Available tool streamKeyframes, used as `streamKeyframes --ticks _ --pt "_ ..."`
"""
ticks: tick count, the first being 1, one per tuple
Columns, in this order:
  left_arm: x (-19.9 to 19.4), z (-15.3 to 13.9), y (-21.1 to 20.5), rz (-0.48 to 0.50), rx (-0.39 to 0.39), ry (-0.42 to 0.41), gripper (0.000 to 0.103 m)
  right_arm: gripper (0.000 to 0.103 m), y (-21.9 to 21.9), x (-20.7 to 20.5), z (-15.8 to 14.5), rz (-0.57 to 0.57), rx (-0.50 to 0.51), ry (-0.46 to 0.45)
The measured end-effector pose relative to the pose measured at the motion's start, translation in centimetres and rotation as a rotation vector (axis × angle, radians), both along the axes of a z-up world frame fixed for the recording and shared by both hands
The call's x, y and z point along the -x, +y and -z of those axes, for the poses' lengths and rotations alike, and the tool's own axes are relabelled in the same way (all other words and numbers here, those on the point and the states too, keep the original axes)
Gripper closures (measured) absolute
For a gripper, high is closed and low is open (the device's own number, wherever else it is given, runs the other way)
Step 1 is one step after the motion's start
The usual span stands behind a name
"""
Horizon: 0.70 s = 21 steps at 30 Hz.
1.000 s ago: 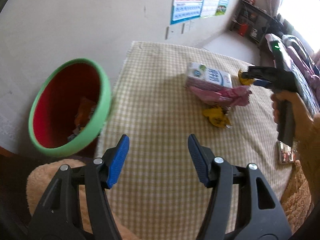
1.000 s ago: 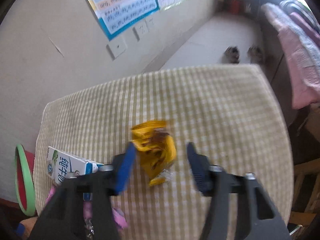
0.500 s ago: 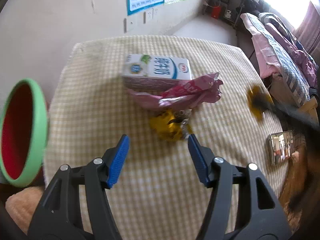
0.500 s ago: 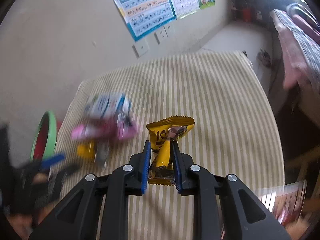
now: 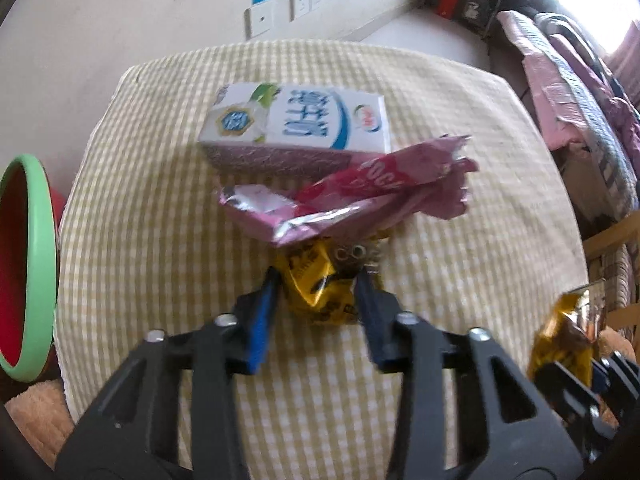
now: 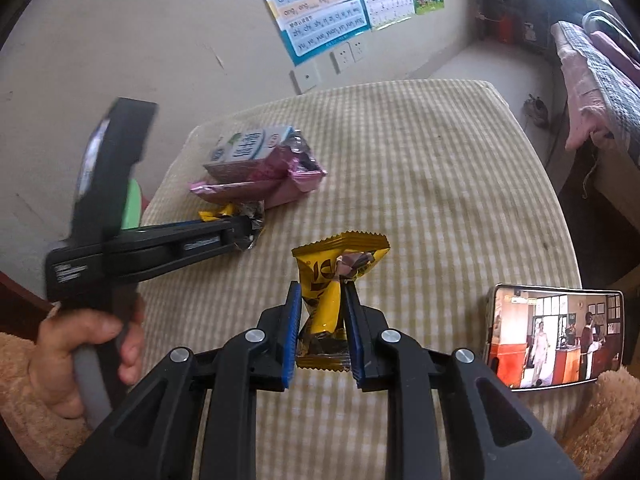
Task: Collect trash
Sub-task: 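Grasp the gold snack wrapper with the right tool while the left tool grasps a yellow wrapper, then carry both gold wrappers over the red bin with both tools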
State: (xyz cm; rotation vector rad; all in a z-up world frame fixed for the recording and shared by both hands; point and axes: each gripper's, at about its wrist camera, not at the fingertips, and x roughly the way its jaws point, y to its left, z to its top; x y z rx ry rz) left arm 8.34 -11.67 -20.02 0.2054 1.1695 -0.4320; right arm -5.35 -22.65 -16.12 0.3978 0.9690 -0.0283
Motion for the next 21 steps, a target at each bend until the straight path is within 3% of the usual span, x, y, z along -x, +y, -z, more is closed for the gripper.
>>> streamKeyframes --ticks 9,21 --pt "1.4 -1.6 3.7 -0.062 0.020 -0.012 0.074 0.082 2.2 -0.4 -0.6 -0.057 -0.007 -0.012" --pt "5.0 -8.1 10.9 -0.151 -0.003 -0.204 0.073 0.082 4.8 -1.0 -1.0 -0.115 -0.005 -0.023"
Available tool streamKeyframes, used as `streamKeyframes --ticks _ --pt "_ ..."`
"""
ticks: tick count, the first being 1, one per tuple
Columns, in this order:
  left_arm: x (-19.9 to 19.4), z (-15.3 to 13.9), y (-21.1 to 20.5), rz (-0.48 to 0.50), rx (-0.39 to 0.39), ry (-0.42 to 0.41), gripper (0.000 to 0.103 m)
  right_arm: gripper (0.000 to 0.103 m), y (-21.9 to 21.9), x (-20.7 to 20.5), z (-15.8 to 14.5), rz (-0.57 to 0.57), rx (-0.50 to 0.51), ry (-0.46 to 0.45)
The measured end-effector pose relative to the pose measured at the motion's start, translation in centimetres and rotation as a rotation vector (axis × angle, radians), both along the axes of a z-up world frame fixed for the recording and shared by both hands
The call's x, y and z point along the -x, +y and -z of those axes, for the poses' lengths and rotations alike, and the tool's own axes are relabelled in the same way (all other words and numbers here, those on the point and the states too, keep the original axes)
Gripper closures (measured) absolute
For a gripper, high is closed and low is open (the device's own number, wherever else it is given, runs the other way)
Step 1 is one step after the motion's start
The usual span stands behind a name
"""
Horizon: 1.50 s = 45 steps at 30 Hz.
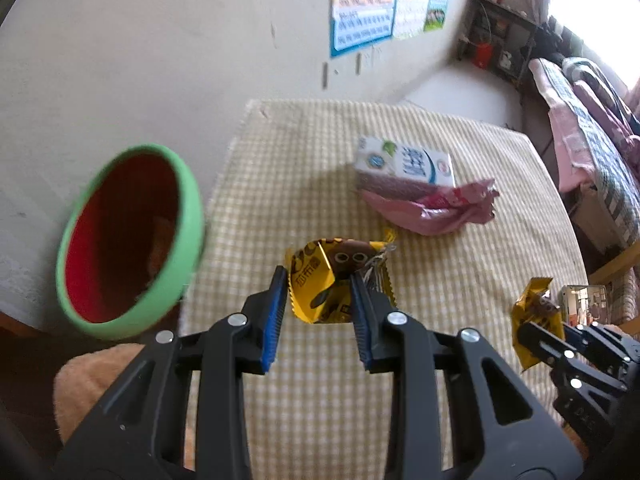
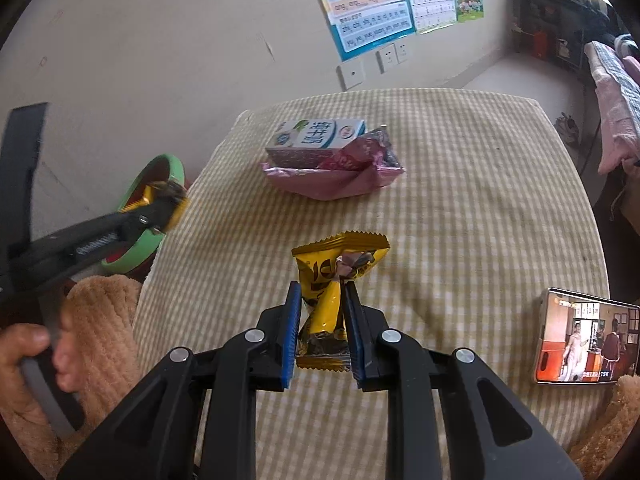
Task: Collect trash
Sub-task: 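Carry both gold wrappers over the red bin with both tools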
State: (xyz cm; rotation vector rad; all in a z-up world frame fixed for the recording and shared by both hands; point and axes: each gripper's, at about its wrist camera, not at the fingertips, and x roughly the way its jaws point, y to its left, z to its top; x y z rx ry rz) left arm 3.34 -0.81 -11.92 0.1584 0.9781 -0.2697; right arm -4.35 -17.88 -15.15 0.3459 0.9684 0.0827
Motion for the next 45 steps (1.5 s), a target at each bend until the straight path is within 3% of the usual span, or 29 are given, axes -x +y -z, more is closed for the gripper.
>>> streamKeyframes --ticks 45 --pt "1.1 -1.3 3.9 -0.048 0.043 -0.055 0.073 0.082 5.1 -1.0 -2.1 -0.106 0.082 -0.033"
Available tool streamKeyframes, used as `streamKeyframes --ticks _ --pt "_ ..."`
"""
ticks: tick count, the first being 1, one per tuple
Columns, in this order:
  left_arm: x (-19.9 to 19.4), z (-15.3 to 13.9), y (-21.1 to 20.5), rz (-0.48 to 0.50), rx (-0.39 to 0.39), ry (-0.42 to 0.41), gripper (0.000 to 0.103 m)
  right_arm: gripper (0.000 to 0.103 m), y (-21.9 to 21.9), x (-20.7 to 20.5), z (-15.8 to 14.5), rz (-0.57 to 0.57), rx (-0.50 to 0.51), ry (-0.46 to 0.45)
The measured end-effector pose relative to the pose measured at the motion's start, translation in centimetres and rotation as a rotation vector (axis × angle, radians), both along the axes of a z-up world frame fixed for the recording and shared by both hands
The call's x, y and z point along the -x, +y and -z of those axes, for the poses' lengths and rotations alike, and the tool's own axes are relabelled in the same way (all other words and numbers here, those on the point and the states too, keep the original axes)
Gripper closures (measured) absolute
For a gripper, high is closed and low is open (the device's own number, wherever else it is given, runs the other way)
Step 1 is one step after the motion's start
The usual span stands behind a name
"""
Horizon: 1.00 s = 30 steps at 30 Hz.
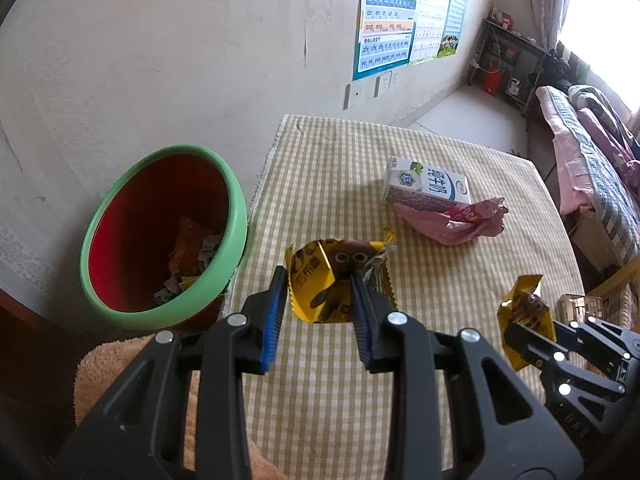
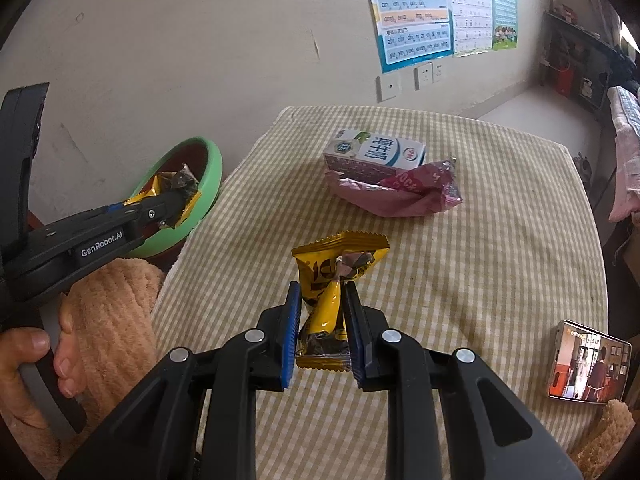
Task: Collect trash
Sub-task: 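Carry both gold wrappers over the red bin with both tools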
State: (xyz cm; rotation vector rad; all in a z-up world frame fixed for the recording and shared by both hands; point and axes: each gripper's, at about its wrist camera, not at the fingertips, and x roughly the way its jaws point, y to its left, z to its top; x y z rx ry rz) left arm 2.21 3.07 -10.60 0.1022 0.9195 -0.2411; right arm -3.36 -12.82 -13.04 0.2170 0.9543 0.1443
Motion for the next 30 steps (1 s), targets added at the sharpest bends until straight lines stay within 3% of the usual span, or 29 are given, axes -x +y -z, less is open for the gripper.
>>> streamKeyframes --ticks 10,30 --pt "-0.3 -0.6 1.3 -0.035 -0.022 -0.032 0.073 0.081 1.9 -1.4 -1.4 -0.051 0.023 -0.041" --pt "-2.4 -0.6 9.6 -0.212 -0.009 -0.030 0.073 0.081 6.9 -5.8 -3.0 -0.170 0.033 -0.070"
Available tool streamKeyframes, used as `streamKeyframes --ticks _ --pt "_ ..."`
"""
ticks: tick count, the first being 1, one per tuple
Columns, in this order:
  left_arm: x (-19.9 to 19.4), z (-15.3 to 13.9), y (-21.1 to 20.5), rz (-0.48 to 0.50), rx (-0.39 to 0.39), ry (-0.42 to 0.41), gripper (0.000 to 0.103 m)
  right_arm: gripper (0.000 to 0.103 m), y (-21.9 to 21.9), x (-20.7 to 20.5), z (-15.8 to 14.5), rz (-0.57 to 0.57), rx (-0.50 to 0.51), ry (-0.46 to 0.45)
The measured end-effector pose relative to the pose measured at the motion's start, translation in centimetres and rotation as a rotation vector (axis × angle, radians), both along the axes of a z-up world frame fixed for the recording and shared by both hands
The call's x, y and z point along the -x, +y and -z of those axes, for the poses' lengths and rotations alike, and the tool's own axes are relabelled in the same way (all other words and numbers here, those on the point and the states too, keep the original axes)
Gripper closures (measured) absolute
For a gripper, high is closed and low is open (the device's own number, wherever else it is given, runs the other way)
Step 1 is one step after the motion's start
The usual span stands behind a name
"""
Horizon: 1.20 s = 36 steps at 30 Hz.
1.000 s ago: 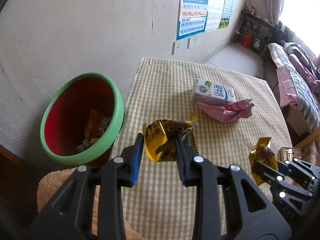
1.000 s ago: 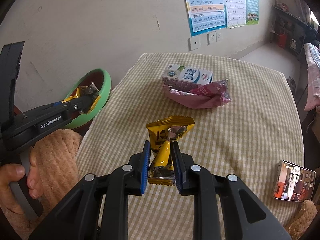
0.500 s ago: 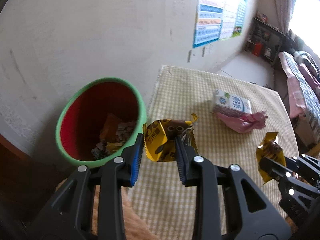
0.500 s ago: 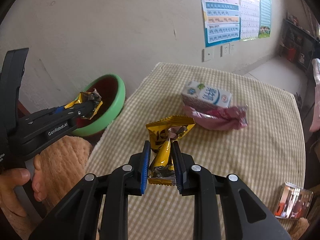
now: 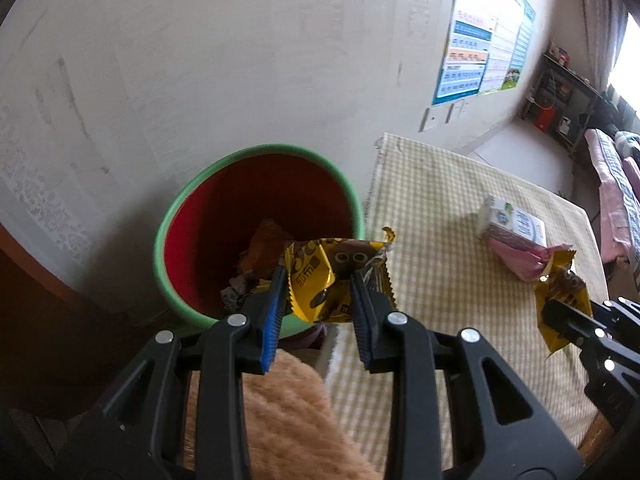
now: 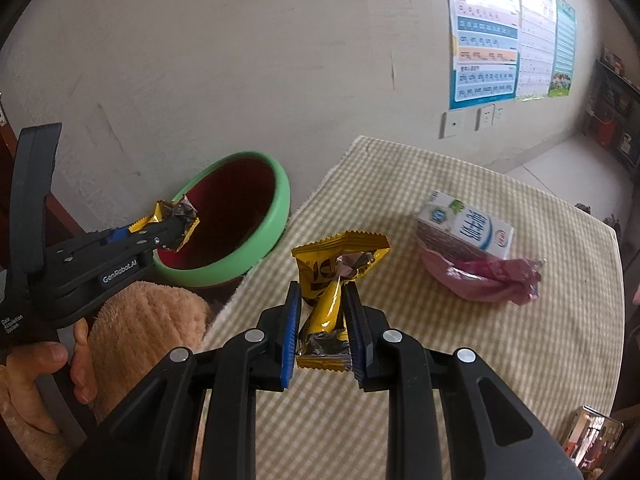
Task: Collect trash
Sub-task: 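Carry both gold wrappers over the red bin with both tools, then open both tools to drop the wrappers into the bin, then grasp the pink snack bag with the right tool while the left tool grasps the milk carton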
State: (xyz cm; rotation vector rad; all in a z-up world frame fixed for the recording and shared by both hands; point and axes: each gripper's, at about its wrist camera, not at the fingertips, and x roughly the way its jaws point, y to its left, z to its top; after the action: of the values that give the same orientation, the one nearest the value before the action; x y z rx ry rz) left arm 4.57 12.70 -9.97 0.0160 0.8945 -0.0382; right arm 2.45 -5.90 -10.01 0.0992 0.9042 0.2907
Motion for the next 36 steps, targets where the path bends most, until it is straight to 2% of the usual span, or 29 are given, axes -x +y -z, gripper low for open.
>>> streamKeyframes --ticks 9,13,17,19,20,21,22,25,27,31,33,36 --pt "-1.6 0.6 3.8 -0.073 0.016 0.016 0.073 0.081 3.2 -2.7 -0.1 -0.062 -0.022 0.017" --pt "-3.7 0.5 6.4 -0.135 0.048 0.016 0.073 0.080 5.5 -5.9 -0.8 -0.110 -0.113 0.026" --pt "-5.7 0.9 8.1 -0.163 0.055 0.040 0.073 0.079 8.7 -9.1 -0.8 -0.164 -0.124 0.023" --pt "-6.4 1.2 8.4 -0.174 0.030 0.045 0.066 0.072 9.7 -10.4 -0.3 -0.189 -0.151 0.043" --pt "-6.6 1.3 8.7 -0.187 0.018 0.041 0.047 0.064 10.2 -11.0 0.0 -0.197 -0.164 0.049" --pt "-6.6 1.3 9.0 -0.203 0.014 0.026 0.039 0.060 10.5 -11.4 0.1 -0.203 -0.172 0.046" --pt "-6.5 1.2 9.1 -0.212 0.018 0.017 0.039 0.056 10.7 -11.6 0.1 -0.205 -0.172 0.043" --pt "-6.4 1.6 9.4 -0.225 0.027 0.030 0.039 0.050 10.2 -11.8 0.3 -0.209 -0.172 0.044" --pt "-6.0 1.9 9.0 -0.207 0.015 0.039 0.039 0.049 8.4 -11.3 0.3 -0.196 -0.133 0.036" --pt "-5.1 2.3 8.0 -0.164 0.003 0.051 0.039 0.038 3.1 -10.2 0.4 -0.148 0.030 -0.005" --pt "-5.0 2.1 7.3 -0.138 0.009 0.059 0.039 0.036 -0.9 -9.8 1.1 -0.132 0.186 0.002" --pt "-4.5 1.8 6.2 -0.114 0.025 0.061 0.039 0.031 -6.3 -9.8 2.2 -0.088 0.266 0.059"
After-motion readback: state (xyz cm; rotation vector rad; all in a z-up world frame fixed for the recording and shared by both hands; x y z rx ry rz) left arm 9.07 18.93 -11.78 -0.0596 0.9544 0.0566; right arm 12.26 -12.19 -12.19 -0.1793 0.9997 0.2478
